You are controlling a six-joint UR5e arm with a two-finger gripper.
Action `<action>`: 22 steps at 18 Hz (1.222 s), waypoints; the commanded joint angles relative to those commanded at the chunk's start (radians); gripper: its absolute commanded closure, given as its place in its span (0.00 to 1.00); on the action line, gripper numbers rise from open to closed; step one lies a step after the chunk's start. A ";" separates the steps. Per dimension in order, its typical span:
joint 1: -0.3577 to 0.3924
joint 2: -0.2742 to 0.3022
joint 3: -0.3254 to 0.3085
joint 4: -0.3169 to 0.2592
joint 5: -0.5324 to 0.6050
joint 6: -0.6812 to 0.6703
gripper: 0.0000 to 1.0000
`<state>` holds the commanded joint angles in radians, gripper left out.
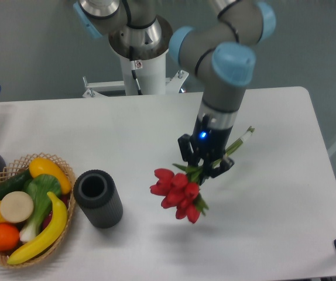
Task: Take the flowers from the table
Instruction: 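Lift the grasped tulip bundle up off the table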
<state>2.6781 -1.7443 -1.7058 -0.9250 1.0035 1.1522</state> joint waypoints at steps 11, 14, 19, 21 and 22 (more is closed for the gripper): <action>0.114 0.025 0.005 0.000 -0.332 -0.062 0.70; 0.120 0.025 0.005 0.002 -0.333 -0.058 0.70; 0.131 0.026 0.008 0.002 -0.350 -0.062 0.70; 0.131 0.028 0.005 0.002 -0.350 -0.060 0.70; 0.131 0.028 0.003 0.002 -0.350 -0.060 0.70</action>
<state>2.8087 -1.7165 -1.7027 -0.9235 0.6535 1.0922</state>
